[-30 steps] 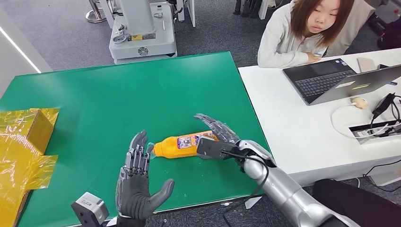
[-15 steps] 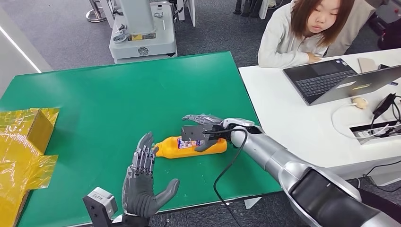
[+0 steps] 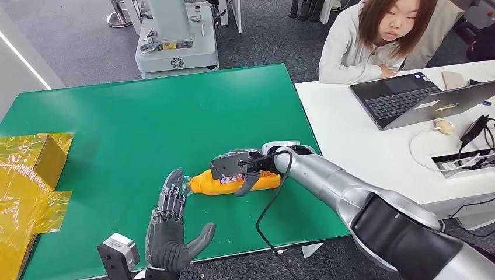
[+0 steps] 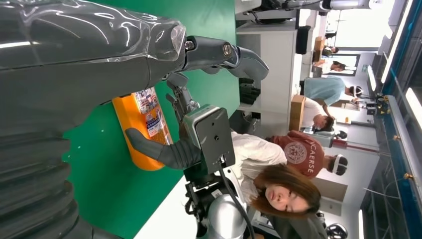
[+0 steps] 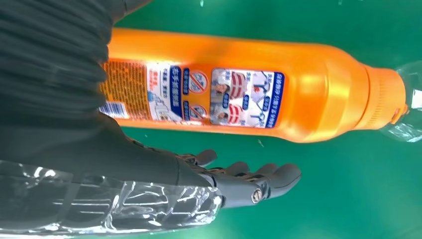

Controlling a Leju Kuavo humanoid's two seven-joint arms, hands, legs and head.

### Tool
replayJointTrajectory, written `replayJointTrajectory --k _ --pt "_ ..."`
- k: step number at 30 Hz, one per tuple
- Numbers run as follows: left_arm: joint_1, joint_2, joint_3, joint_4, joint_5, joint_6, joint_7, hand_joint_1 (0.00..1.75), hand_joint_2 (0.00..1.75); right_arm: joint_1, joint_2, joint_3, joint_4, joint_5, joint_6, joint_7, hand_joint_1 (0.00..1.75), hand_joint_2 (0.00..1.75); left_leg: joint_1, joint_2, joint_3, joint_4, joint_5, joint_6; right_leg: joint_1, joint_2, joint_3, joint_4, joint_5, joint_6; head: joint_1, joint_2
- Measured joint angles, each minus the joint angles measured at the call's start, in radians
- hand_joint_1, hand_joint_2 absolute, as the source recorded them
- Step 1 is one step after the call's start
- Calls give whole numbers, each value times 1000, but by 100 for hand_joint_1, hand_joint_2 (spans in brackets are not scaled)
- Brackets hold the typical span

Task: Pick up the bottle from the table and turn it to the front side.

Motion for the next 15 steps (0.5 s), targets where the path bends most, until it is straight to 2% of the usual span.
replayJointTrajectory --k 15 --pt "12 -19 33 -22 -32 -35 19 0 175 -65 -6 187 35 38 -45 56 0 175 0 0 0 0 0 0 0 0 0 0 0 0 0 0"
